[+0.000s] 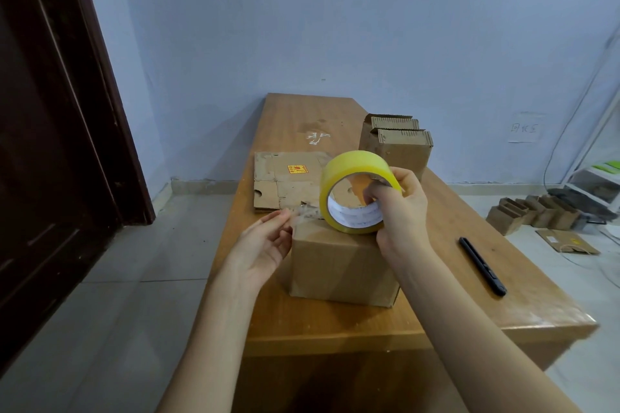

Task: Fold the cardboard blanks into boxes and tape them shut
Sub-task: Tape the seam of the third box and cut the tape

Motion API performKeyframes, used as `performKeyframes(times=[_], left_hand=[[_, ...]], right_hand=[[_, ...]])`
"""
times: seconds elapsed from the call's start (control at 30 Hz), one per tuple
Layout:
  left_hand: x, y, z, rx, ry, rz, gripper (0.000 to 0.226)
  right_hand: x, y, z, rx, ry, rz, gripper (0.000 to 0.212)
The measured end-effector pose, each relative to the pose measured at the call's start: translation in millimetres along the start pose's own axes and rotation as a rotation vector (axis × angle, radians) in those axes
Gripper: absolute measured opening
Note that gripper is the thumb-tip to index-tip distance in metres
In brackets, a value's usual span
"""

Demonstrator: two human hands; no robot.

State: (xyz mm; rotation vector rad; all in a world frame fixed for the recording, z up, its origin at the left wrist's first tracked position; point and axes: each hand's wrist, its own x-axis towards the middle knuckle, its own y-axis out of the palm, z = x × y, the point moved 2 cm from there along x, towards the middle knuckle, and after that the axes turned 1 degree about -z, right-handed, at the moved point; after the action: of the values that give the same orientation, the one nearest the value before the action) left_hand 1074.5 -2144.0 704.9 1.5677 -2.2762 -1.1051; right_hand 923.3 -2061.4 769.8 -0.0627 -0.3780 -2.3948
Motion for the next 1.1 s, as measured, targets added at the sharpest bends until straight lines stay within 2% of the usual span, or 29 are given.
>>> performKeyframes(times=[0.23, 0.4, 0.57, 0.63, 0.77, 0.93, 1.0, 1.07, 1.1], left_hand=[[2, -4, -7, -0.041, 0.054, -0.019, 0.012], [-1, -3, 6, 0.164, 0.056, -0.119, 0.012], [-1, 5, 12, 0.480, 0.227, -0.250, 0.014], [-4, 6, 19, 0.555, 0.210, -0.280, 0.016], [-8, 12, 30, 0.377, 0.062, -0.282, 0.017], [-5, 19, 29, 0.301, 0.063, -0.352, 0.011], [-5, 17, 30, 0.375, 0.201, -0.391, 0.017], [-15, 14, 31, 0.565, 0.444, -0.465, 0.022], [-20, 14, 32, 0.592, 0.554, -0.447, 0.023]], right_hand=[[-1, 0, 0, -0.015, -0.013, 0.007, 0.024], [-1, 1, 1, -0.035, -0.026, 0.026, 0.023], [0, 2, 0, -0.062, -0.035, 0.022, 0.023], [0, 2, 0, -0.066, -0.038, 0.017, 0.023], [-1, 3, 0, -0.070, -0.037, 0.019, 0.024], [-1, 3, 0, -0.068, -0.022, 0.021, 0.023], [-1, 4, 0, -0.071, -0.024, 0.022, 0.023], [-1, 4, 0, -0.074, -0.023, 0.020, 0.022], [-1, 4, 0, -0.075, -0.021, 0.020, 0.022]])
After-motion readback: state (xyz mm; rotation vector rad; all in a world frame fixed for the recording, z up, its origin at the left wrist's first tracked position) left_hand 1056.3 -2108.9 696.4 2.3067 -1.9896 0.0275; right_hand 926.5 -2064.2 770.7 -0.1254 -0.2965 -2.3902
